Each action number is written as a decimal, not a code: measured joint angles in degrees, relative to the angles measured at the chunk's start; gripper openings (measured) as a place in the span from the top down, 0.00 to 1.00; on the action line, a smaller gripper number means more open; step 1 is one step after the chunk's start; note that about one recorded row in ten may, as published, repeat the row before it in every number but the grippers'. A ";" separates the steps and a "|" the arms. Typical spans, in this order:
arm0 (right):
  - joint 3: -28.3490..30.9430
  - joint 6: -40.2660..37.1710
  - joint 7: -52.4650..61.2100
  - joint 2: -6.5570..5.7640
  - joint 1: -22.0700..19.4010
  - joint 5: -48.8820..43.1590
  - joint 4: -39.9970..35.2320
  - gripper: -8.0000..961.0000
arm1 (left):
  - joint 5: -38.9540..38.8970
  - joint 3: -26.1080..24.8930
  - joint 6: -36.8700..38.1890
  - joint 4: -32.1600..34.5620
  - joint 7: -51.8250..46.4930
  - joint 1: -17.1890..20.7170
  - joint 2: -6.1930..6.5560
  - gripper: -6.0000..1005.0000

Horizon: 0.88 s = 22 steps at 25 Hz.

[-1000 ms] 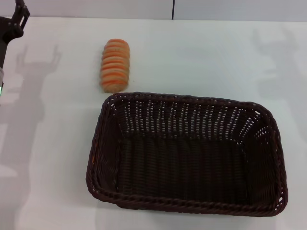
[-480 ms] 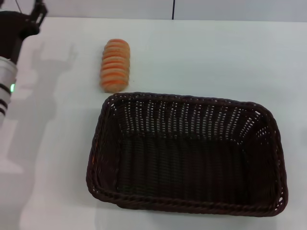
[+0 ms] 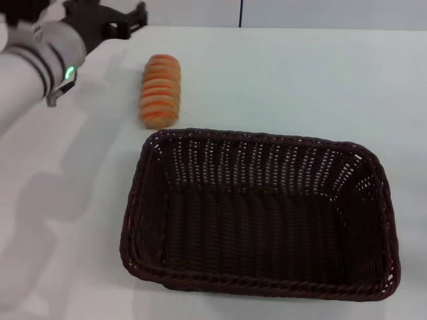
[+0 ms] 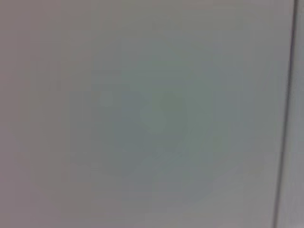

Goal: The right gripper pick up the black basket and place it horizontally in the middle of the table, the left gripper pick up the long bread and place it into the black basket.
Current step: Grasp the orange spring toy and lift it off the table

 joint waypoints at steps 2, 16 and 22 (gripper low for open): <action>-0.39 0.49 0.06 -0.03 -0.71 1.23 0.06 0.13 | 2.20 -4.78 -21.93 -10.01 2.12 -1.18 -1.89 0.14; -0.32 4.16 0.25 -0.09 -2.03 2.52 1.83 0.13 | 2.16 -8.69 -46.73 -2.48 4.22 -14.50 -4.52 0.14; -0.27 4.40 0.25 -0.11 -1.71 2.63 2.21 0.13 | 2.27 -8.56 -44.85 2.20 3.80 -16.50 -4.52 0.14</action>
